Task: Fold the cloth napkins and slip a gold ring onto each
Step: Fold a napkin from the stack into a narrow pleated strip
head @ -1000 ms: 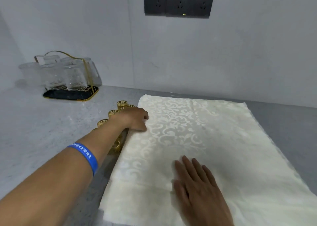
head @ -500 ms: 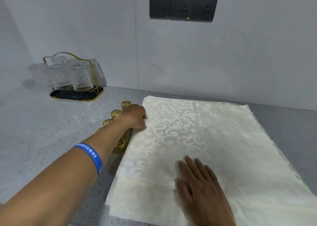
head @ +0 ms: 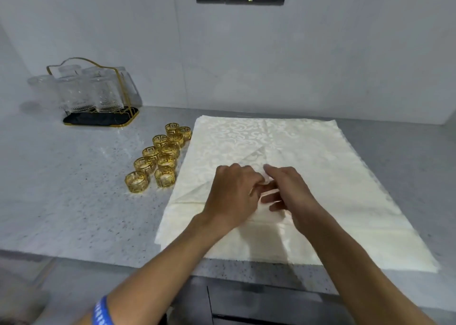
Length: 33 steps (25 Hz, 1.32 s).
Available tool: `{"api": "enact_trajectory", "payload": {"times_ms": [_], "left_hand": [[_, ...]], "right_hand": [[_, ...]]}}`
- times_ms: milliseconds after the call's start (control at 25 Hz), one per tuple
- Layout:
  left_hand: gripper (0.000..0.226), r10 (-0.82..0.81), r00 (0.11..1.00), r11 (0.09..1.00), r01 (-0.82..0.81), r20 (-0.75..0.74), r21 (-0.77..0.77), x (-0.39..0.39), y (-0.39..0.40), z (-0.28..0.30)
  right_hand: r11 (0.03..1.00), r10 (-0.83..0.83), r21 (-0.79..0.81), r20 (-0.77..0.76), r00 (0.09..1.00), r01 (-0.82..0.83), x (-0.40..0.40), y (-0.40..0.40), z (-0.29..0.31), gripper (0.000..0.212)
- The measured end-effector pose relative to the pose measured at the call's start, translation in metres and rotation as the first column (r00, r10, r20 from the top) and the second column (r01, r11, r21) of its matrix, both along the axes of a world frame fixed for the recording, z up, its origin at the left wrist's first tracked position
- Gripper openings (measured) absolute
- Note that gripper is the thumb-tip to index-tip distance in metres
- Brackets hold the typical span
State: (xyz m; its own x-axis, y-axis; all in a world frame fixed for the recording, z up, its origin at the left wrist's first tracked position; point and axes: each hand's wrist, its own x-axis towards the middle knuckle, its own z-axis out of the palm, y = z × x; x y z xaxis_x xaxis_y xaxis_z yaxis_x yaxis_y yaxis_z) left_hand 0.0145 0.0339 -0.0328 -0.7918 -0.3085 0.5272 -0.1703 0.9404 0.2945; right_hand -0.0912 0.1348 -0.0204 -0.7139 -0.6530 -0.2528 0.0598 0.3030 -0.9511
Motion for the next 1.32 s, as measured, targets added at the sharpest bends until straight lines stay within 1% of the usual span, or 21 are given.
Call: {"api": "enact_trajectory", "payload": {"times_ms": [80, 120, 200, 240, 280, 360, 440, 560, 640, 720, 800, 960, 1080, 1160, 1200, 1240, 1280, 1320], "left_hand": [[0.014, -0.049, 0.997, 0.998, 0.051, 0.054, -0.035, 0.003, 0.011, -0.014], [0.021, -0.038, 0.995, 0.999, 0.039, 0.092, -0.013, 0.012, 0.01, -0.017], [0.039, 0.035, 0.978, 0.999, -0.04, 0.203, 0.018, 0.04, -0.011, -0.026], [0.043, 0.082, 0.967, 0.996, -0.087, 0.241, 0.013, 0.067, -0.022, -0.032], [0.041, 0.1, 0.964, 0.993, -0.114, 0.245, 0.042, 0.09, -0.034, -0.035], [0.027, 0.125, 0.977, 0.974, -0.154, 0.174, 0.165, 0.124, -0.052, -0.037], [0.018, 0.168, 0.979, 0.948, -0.192, 0.113, 0.254, 0.14, -0.06, -0.037], [0.016, 0.221, 0.972, 0.917, -0.236, 0.085, 0.322, 0.142, -0.061, -0.035], [0.015, 0.258, 0.964, 0.898, -0.264, 0.065, 0.353, 0.141, -0.062, -0.038], [0.012, 0.308, 0.951, 0.881, -0.3, 0.038, 0.366, 0.14, -0.061, -0.04], [0.01, 0.338, 0.941, 0.869, -0.321, 0.023, 0.376, 0.139, -0.06, -0.041], [0.014, 0.323, 0.944, 0.838, -0.319, 0.068, 0.443, 0.145, -0.064, -0.039], [0.012, 0.358, 0.932, 0.844, -0.345, 0.047, 0.41, 0.143, -0.061, -0.038], [0.01, 0.395, 0.914, 0.835, -0.401, 0.096, 0.376, 0.14, -0.057, -0.034], [0.009, 0.41, 0.901, 0.841, -0.434, 0.144, 0.323, 0.14, -0.054, -0.032], [0.009, 0.422, 0.886, 0.862, -0.458, 0.191, 0.219, 0.14, -0.051, -0.029], [0.012, 0.423, 0.88, 0.889, -0.45, 0.218, 0.089, 0.138, -0.045, -0.025], [0.013, 0.397, 0.895, 0.915, -0.403, 0.205, -0.014, 0.132, -0.039, -0.021]], "right_hand": [[0.993, 0.012, 0.12, 0.004, 1.0, -0.012, -0.008, -0.002, 0.0, 0.028], [0.986, 0.011, 0.165, -0.01, 1.0, -0.009, -0.01, -0.001, -0.002, 0.023], [0.982, -0.008, 0.187, -0.075, 0.997, 0.022, -0.015, 0.002, -0.007, 0.016], [0.982, 0.002, 0.188, -0.104, 0.995, 0.017, -0.012, 0.002, -0.01, 0.014], [0.981, 0.01, 0.191, -0.137, 0.991, 0.017, -0.012, 0.002, -0.013, 0.014], [0.979, 0.025, 0.204, -0.198, 0.98, 0.016, -0.013, 0.0, -0.019, 0.017], [0.975, 0.05, 0.222, -0.275, 0.96, 0.013, -0.011, -0.002, -0.022, 0.019], [0.953, 0.133, 0.302, -0.453, 0.882, 0.011, -0.012, 0.001, -0.02, 0.017], [0.929, 0.192, 0.37, -0.51, 0.838, 0.012, -0.013, 0.004, -0.019, 0.016], [0.927, 0.212, 0.374, -0.491, 0.845, -0.015, -0.013, 0.007, -0.02, 0.018], [0.939, 0.198, 0.343, -0.46, 0.866, -0.033, -0.013, 0.01, -0.023, 0.019], [0.957, 0.177, 0.285, -0.425, 0.888, -0.054, -0.015, 0.014, -0.025, 0.022], [0.955, 0.192, 0.291, -0.441, 0.877, -0.062, -0.015, 0.016, -0.027, 0.021], [0.948, 0.215, 0.314, -0.486, 0.847, -0.06, -0.012, 0.015, -0.028, 0.019], [0.941, 0.234, 0.334, -0.515, 0.825, -0.058, -0.011, 0.014, -0.028, 0.019], [0.935, 0.248, 0.352, -0.538, 0.805, -0.053, -0.01, 0.013, -0.028, 0.019], [0.931, 0.255, 0.363, -0.554, 0.793, -0.045, -0.009, 0.013, -0.029, 0.018], [0.93, 0.252, 0.366, -0.561, 0.789, -0.037, -0.009, 0.012, -0.03, 0.017]]}}
